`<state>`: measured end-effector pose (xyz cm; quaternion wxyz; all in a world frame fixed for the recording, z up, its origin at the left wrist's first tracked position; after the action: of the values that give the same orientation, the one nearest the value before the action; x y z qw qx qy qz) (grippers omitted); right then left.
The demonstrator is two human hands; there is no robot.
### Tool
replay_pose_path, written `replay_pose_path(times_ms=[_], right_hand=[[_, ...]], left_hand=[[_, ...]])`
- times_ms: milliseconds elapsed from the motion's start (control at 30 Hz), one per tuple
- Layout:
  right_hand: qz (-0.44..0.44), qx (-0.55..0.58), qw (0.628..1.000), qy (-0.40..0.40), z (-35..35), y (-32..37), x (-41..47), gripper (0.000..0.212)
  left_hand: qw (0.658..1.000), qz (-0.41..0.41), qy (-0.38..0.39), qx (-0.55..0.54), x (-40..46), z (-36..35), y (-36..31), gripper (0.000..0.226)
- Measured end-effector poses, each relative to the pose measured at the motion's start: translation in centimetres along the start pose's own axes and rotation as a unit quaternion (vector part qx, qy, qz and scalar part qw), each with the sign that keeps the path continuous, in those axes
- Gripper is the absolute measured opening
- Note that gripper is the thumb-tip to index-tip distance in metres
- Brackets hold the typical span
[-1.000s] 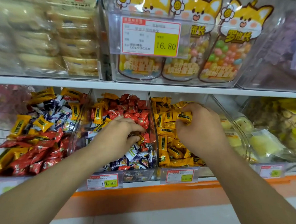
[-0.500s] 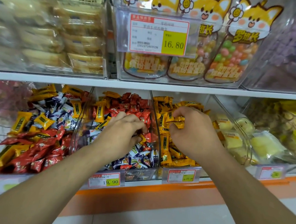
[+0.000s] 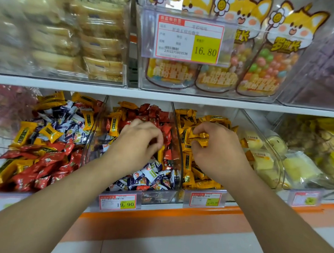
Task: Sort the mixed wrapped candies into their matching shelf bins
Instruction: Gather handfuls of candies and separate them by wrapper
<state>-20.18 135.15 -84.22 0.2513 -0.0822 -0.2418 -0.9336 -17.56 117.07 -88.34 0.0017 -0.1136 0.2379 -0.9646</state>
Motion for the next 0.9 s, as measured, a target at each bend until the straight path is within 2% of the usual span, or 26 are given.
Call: replay_pose_path(times_ms=[100,233,333,400,467,533,633,767,900], right_hand=[[0.026,0.017,1.000,-0.004,-0.1,1.0,-0.1,0.032],[0.092,0.043,0.995,0.022,-1.4,4.0,-0.3,0.051],[0.136,0.038,0.990,0.009,-1.6,5.8,-0.6,0.033],[0.134,0.022,0.991,-0.011,-0.9,5.5,-0.6,0.020],[0.094,-0.011,0.995,-0.039,0.6,3.8,-0.3,0.017],[0.034,-0.046,0.996,-0.076,2.5,1.0,-0.1,0.022],[-0.025,-0.100,0.990,-0.099,3.8,-1.1,0.2,0.044],[0.054,-0.076,0.994,-0.055,0.8,2.8,1.2,0.044],[0.143,-0.036,0.988,0.052,-4.8,7.6,2.7,0.044]], left_hand=[[0.983,0.094,-0.056,-0.149,0.0,2.8,1.2,0.008],[0.925,0.171,-0.086,-0.328,-1.2,4.3,1.4,0.007],[0.907,0.175,-0.067,-0.377,-2.2,4.3,0.0,0.005],[0.913,0.170,-0.061,-0.365,-2.5,4.6,-0.3,0.006],[0.927,0.165,-0.055,-0.333,-2.5,5.3,0.2,0.007],[0.952,0.153,-0.064,-0.256,-2.6,6.7,1.2,0.008],[0.987,0.140,-0.054,-0.063,-3.3,8.5,2.4,0.031],[0.991,0.119,0.006,0.058,-4.7,7.9,4.9,0.058],[0.988,0.108,0.072,0.082,-6.0,6.1,6.9,0.072]])
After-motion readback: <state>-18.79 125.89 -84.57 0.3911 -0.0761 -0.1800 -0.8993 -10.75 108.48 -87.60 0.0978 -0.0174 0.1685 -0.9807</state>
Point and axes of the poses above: each hand's wrist, its own x-axis towards the middle knuckle, its own z-axis out of the back of the hand, y = z × x, the point moved 10 cm from there along x, towards the middle knuckle, and after that the axes turned 9 degrees about z, right-handed, at the moved point
